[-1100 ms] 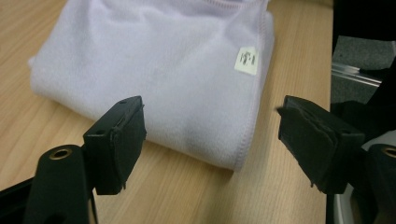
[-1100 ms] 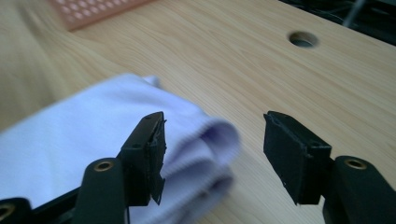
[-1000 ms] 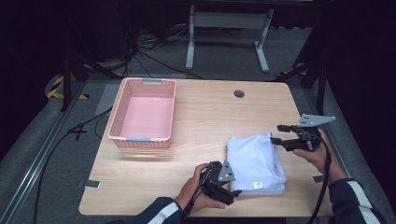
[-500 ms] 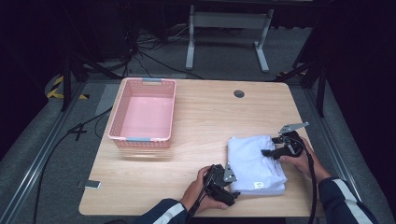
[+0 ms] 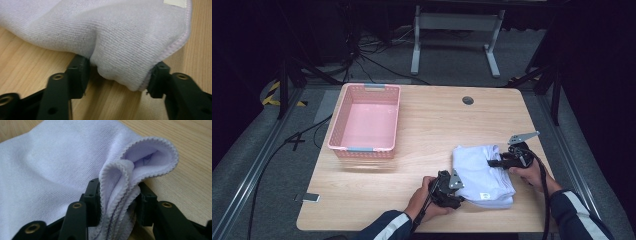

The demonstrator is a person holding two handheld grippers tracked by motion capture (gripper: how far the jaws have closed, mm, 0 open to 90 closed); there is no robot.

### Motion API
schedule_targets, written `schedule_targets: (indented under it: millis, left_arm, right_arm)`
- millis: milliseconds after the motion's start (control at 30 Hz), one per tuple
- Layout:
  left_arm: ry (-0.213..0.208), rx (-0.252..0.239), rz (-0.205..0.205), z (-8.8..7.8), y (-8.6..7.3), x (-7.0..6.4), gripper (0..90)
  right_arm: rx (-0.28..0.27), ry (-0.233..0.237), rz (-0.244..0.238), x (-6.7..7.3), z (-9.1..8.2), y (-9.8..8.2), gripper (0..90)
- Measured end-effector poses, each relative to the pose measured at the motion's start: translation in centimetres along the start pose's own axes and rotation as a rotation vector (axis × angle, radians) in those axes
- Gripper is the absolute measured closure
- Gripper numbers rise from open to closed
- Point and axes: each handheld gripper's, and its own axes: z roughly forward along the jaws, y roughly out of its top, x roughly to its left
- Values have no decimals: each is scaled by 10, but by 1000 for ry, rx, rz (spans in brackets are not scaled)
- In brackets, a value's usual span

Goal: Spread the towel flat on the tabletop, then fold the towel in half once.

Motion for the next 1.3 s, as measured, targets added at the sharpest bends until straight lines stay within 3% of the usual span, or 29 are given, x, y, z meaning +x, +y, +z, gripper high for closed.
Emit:
schedule_targets:
  millis: [33, 200, 267, 333, 467, 500, 600, 733, 800, 867, 1133, 1300]
  left_arm:
    - [-2, 1, 1, 0, 0, 1, 544]
    - [1, 11, 10, -2, 0, 4, 635]
    - [2, 22, 8, -5, 0, 7, 673]
    - [21, 43, 25, -8, 0, 11, 684]
    - [38, 42, 20, -18, -4, 22, 701]
    - [63, 32, 4, -26, -7, 29, 704]
    - [100, -2, -5, -39, -10, 41, 708]
    - [143, -23, -14, -53, -11, 49, 709]
    - [186, -33, -20, -65, -13, 56, 710]
    - [198, -40, -28, -68, -13, 58, 710]
    - [309, -74, -54, -107, -21, 76, 710]
    - [345, -94, -83, -122, -29, 86, 711]
  right_arm:
    - [-2, -6, -19, 3, 0, 0, 657]
    - [-24, -7, -13, 4, -1, -2, 692]
    - [-41, -24, -31, 8, -2, -1, 708]
    - [-48, -35, -45, 11, -2, 0, 715]
    - [-74, -48, -51, 16, 0, 7, 719]
    - [-109, -56, -62, 19, 1, 15, 722]
    - [-147, -70, -78, 26, 1, 26, 722]
    - [-195, -74, -82, 32, 3, 39, 721]
    - [-222, -81, -97, 37, 8, 54, 722]
    - [-228, -80, -99, 38, 9, 58, 721]
    - [-290, -67, -155, 53, 25, 106, 721]
    - [-303, -57, -187, 62, 36, 129, 721]
